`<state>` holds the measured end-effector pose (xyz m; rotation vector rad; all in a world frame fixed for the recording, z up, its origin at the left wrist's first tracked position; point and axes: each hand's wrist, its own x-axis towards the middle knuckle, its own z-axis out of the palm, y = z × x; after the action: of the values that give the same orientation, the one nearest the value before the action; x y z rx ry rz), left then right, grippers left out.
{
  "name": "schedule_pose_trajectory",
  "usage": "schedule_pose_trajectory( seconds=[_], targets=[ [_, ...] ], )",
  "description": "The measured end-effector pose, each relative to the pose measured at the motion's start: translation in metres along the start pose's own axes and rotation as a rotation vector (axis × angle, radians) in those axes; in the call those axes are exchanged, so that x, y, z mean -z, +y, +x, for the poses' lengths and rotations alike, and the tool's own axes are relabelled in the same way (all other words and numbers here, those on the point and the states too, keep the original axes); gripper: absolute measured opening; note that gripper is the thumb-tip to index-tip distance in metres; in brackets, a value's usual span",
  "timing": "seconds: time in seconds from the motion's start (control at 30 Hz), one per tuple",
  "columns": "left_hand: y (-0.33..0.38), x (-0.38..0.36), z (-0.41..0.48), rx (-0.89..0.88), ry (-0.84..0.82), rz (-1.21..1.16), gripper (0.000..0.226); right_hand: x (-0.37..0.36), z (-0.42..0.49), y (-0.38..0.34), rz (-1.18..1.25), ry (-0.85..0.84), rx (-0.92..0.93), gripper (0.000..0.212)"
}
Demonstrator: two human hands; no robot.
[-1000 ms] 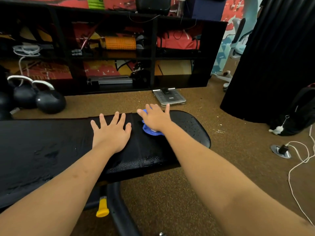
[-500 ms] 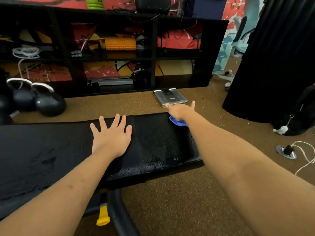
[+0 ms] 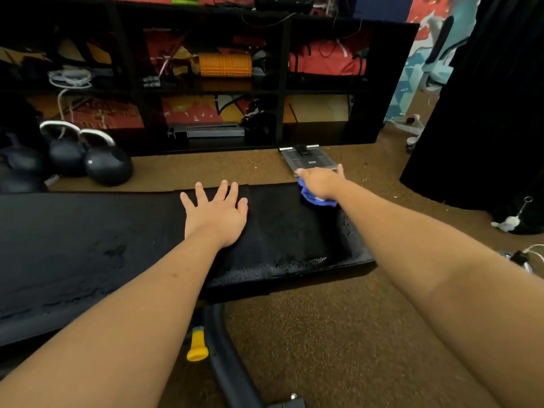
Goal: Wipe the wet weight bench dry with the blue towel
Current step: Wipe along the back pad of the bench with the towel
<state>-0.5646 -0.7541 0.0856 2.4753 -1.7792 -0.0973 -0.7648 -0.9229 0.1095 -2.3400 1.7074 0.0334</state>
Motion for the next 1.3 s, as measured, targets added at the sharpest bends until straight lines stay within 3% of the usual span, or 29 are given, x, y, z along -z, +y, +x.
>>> schedule_pose_trajectory(
  seconds=[0.13,0.23,0.37,0.47,0.57,0.73,0.9,1.03,1.1,1.3],
  targets=[
    [0.0,-0.002,0.0,0.001,0.01,0.004,0.062,0.002,0.011,0.017,0.007,-0.006,-0.168,0.073],
    [0.001,-0.001,0.001,-0.002,0.007,0.01,0.062,-0.006,0.007,-0.033,-0.028,0.011,-0.052,0.082],
    [0.001,0.0,0.001,0.002,0.002,0.009,0.061,-0.031,-0.005,-0.112,-0.112,-0.012,0.29,0.064],
    [0.001,0.0,0.0,0.003,-0.005,-0.004,0.061,-0.023,-0.014,-0.103,-0.137,-0.008,0.353,0.039],
    [0.001,0.001,0.001,-0.002,0.003,-0.009,0.061,-0.007,-0.012,-0.056,-0.155,0.056,0.27,0.032],
    [0.001,-0.001,0.001,-0.004,0.012,0.004,0.061,0.011,0.0,0.029,-0.038,0.076,-0.067,0.021],
    [0.002,-0.001,0.004,-0.004,0.009,0.017,0.061,0.003,0.009,0.009,-0.152,0.094,-0.194,0.034],
    [0.002,-0.001,0.01,-0.006,0.019,0.004,0.06,-0.016,-0.001,-0.06,-0.236,0.127,0.107,0.035],
    [0.003,-0.001,0.011,-0.002,0.013,-0.001,0.06,-0.038,-0.01,-0.087,-0.189,0.161,0.163,0.039],
    [0.003,-0.001,0.01,-0.016,0.016,-0.011,0.058,-0.066,-0.117,-0.084,0.04,0.225,0.329,0.067]
  ],
)
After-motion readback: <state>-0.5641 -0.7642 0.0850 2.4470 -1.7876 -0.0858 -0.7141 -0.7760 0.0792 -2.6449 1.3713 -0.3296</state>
